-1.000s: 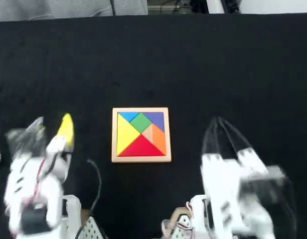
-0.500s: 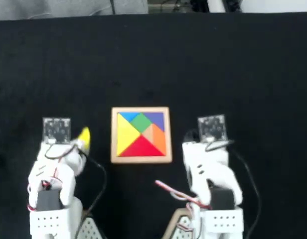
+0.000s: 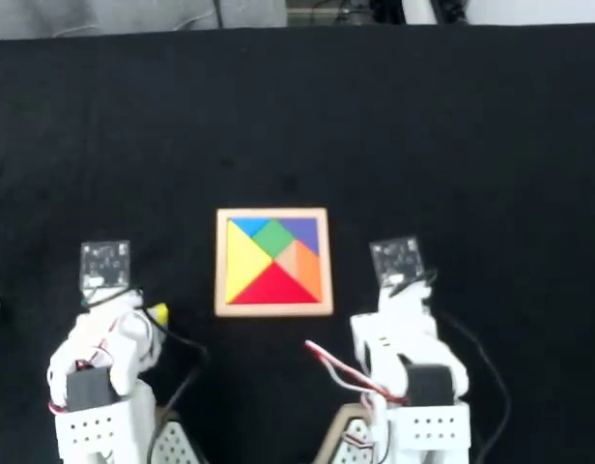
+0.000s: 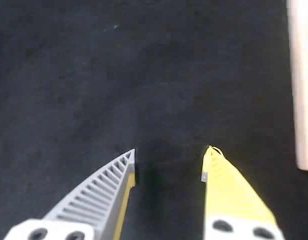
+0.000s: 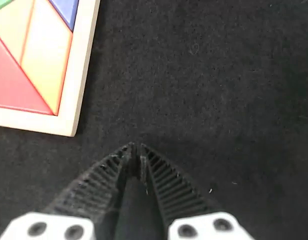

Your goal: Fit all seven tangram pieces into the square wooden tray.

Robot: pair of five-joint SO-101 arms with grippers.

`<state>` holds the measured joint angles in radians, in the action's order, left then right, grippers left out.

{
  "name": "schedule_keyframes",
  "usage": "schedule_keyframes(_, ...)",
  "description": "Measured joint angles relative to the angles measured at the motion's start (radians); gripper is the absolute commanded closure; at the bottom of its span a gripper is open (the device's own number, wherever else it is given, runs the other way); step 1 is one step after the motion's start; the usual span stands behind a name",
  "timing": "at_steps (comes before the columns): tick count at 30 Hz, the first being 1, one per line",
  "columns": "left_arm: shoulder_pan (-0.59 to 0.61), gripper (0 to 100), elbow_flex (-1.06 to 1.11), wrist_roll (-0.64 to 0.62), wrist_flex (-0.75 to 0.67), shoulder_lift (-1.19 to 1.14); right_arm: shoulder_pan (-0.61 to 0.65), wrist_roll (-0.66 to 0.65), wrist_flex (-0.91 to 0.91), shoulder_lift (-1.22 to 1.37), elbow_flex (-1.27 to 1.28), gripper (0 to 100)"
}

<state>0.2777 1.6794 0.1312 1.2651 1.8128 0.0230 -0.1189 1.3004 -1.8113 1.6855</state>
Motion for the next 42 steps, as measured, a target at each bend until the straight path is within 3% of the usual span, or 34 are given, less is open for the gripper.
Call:
schedule_keyframes(5, 0.057, 78, 0.000, 0.000, 0.000, 0.000, 0.000, 0.000, 0.000, 0.000, 0.000, 98.6)
schedule_keyframes(42, 0.061, 78, 0.000, 0.000, 0.000, 0.000, 0.000, 0.000, 0.000, 0.000, 0.000, 98.6)
